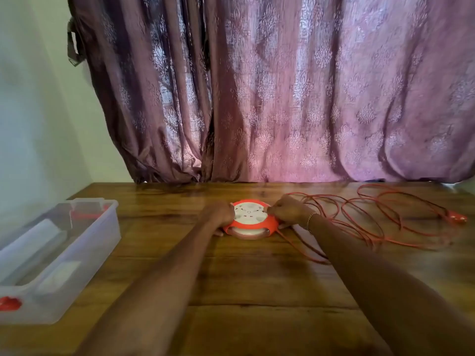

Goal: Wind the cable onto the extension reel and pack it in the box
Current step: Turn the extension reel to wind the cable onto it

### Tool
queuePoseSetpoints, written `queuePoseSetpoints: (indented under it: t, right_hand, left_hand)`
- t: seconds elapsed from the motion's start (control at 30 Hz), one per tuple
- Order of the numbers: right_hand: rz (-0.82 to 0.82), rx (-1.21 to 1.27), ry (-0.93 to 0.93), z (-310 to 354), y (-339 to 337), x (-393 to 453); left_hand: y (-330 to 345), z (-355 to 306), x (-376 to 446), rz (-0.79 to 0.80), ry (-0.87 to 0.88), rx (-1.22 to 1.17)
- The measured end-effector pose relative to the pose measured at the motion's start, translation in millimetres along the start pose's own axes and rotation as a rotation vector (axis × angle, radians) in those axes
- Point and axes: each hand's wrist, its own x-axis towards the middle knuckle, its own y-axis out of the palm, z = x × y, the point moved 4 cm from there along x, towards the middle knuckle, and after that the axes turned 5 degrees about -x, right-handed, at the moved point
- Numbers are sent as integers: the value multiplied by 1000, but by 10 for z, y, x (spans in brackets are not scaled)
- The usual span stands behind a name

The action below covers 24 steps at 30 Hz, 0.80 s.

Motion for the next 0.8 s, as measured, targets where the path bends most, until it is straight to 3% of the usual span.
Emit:
queuePoseSetpoints:
  t: [0.17,0.27,0.37,0.47,0.6,0.8]
  right_hand:
    - [8,467,89,-106,-41,70]
    - [57,644,36,-75,-117,66]
    - [105,776,-44,47,-230,27]
    - [9,882,-84,180,-405,25]
    - [-53,936,-148,364,-627,-2]
    - [9,964,-244,524,-803,-47]
  left_hand:
    - [-115,-12,121,-174,117,-183]
    - [-253,-108,209,-311,240,-295]
    - [-389,-248,248,-371,333,-596]
    - [-513,-361,314,-393,361,-874]
    - [-587,-570,343,-376,444,-900]
    - [-744,-735,286,-427,523,-854]
